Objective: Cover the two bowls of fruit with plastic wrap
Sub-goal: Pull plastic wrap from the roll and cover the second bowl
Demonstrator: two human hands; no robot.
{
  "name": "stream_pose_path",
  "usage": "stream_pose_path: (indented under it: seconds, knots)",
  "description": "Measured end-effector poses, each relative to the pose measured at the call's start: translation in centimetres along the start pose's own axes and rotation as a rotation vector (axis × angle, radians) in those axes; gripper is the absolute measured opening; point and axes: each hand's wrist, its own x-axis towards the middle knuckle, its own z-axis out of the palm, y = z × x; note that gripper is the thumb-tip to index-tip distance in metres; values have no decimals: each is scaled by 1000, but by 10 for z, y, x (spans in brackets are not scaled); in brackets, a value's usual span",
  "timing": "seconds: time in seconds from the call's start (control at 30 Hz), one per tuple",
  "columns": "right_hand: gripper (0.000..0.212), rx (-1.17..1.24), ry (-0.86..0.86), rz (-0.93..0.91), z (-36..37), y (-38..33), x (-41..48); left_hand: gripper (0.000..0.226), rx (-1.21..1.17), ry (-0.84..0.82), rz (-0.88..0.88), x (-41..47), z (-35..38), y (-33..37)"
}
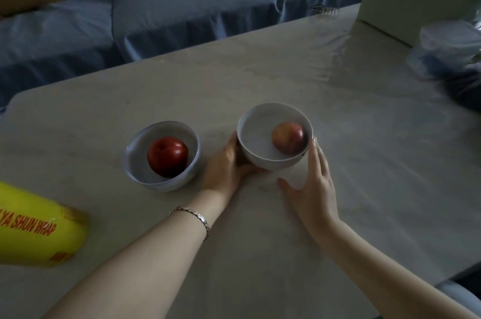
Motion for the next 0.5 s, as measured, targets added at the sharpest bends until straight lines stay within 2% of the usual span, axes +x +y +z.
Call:
stream_pose_path:
  seconds: [0.07,0.2,0.4,0.5]
  knots:
    - [98,9,10,10,1,1,-1,64,-12,-36,8,8,-6,-2]
    - [95,-12,17,4,-2,1,3,54,252,-27,119,17,-13,-12]
    - [90,-46,-46,19,-13,-11,3,32,264,92,6,-2,-9,8]
    - [80,57,-13,145,-15,-25,-10,39,274,112,53,-37,-19,18]
